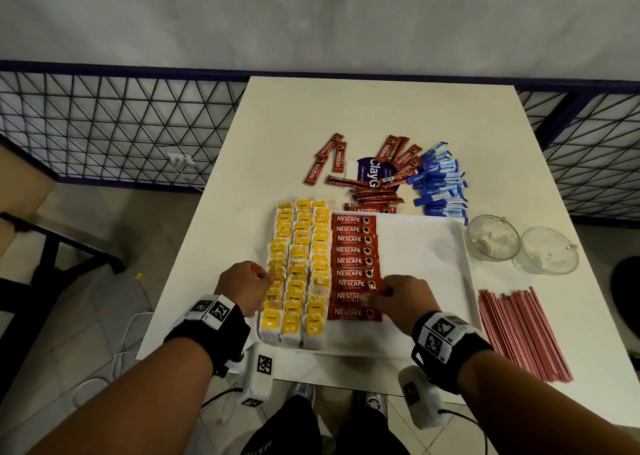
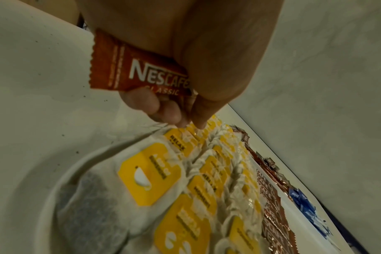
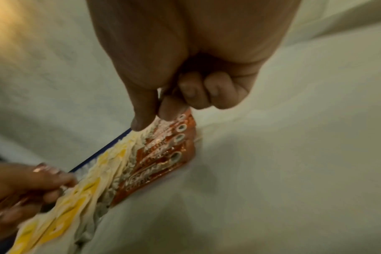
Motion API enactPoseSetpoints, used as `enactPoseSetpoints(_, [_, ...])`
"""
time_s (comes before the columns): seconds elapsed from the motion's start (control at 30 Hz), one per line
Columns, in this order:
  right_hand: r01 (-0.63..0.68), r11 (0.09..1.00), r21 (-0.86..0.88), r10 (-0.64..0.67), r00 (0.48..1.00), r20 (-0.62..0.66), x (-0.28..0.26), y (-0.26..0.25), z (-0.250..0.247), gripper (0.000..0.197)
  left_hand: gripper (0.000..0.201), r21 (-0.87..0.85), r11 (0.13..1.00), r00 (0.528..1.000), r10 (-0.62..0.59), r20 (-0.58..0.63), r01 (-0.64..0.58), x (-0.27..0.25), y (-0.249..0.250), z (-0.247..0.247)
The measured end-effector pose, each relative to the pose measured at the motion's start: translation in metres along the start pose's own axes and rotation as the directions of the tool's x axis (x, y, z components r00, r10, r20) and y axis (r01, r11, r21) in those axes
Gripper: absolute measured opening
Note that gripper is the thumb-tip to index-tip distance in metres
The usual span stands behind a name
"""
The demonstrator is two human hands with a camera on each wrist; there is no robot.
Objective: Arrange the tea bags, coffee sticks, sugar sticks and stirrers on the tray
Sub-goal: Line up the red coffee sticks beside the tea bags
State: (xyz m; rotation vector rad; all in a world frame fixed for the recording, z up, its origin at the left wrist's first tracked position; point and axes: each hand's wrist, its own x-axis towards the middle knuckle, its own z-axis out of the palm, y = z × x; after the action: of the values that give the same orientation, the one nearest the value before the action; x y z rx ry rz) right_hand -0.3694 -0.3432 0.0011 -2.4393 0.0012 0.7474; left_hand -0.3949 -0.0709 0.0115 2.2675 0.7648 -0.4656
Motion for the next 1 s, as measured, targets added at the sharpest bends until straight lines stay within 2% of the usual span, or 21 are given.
enactPoseSetpoints(0.07, [0.173,0.976,-0.129,-0.175,0.985,-0.002,0.003,-0.009,0.000,0.024,0.018,0.008,1.000,1.000,0.004,0.002,-0.004,0.000,0.000,0.001])
enactPoseSetpoints(0.13, [0.318,0.893,-0.319,-0.312,0.947,0.071,0.009,-0.013,0.005,0.040,0.017,0.010,1.000,1.000,0.003,0.005,-0.004,-0.001,0.000,0.001])
enactPoseSetpoints(0.2, [0.384,0.816,-0.433,-0.366,0.922,0.128,0.014,-0.013,0.009,0.048,0.017,-0.001,1.000,1.000,-0.005,-0.002,0.005,-0.001,0.000,0.001])
enactPoseSetpoints(0.47, [0.403,0.758,-0.513,-0.376,0.913,0.161,0.018,-0.009,0.017,0.048,0.015,0.009,1.000,1.000,-0.014,-0.005,0.014,0.001,0.000,0.000])
enactPoseSetpoints(0.63, [0.425,0.775,-0.467,-0.406,0.902,0.146,0.016,-0.008,0.017,0.047,0.017,0.053,0.998,0.999,-0.034,-0.010,0.034,0.003,0.001,0.001])
enactPoseSetpoints(1.0, [0.471,0.752,-0.461,-0.444,0.879,0.173,0.016,-0.004,0.021,0.045,0.017,0.044,0.998,0.999,-0.050,-0.006,0.051,0.002,0.001,0.002])
